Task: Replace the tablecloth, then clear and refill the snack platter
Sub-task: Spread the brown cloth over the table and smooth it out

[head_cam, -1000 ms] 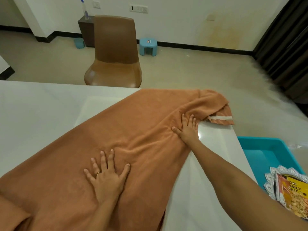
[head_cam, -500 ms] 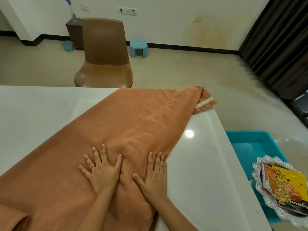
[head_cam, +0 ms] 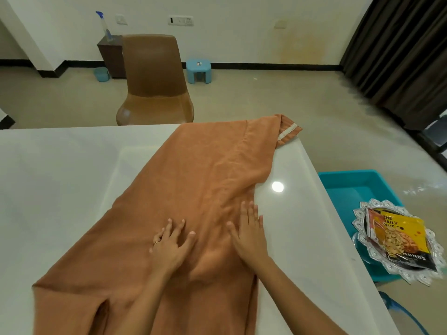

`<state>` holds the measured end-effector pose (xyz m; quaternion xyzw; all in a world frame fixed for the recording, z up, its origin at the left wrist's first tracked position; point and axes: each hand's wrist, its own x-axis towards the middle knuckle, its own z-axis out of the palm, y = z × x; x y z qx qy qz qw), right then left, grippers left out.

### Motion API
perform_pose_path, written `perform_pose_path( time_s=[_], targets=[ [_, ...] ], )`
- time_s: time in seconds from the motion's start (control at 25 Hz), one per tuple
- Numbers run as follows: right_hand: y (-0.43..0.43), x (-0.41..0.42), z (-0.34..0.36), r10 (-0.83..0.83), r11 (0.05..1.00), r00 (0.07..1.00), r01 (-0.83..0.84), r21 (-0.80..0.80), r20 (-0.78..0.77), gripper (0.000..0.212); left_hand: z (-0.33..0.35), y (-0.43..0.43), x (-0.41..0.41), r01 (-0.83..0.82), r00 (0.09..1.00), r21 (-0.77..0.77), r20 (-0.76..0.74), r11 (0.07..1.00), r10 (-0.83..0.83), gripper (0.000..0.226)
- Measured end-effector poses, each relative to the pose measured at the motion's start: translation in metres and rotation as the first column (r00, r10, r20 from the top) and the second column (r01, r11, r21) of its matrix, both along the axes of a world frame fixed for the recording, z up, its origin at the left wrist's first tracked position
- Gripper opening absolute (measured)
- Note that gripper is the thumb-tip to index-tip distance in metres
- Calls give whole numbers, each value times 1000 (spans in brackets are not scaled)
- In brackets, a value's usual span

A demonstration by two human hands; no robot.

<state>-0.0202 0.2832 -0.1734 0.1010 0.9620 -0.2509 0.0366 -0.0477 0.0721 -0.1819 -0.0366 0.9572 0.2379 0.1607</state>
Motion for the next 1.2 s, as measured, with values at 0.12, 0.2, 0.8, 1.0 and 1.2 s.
perform_pose_path(
  time_s=[0.12, 0.2, 0.8, 1.0, 1.2],
  targets=[
    [-14, 82, -23, 138, 987, 990, -141, 73, 42, 92, 4, -14, 19, 161, 987, -103, 31, 982, -158, 91],
    [5, 85, -38, 204, 963, 972, -220, 153, 114, 90, 5, -7, 22, 170, 985, -152, 39, 974, -166, 97],
    [-6, 158, -42, -66, 998, 997, 67, 20, -38, 51, -22, -4, 124, 490, 835, -191, -178, 851, -521, 105],
    [-17, 149, -12, -330, 867, 943, 285, -408, -43, 46, -18, -3, 124, 429, 862, -169, -218, 887, -458, 88],
    [-29, 151, 21, -438, 846, 886, 349, -403, -151, 45, -10, 3, 143, 355, 894, -109, -250, 929, -371, 84]
  ],
)
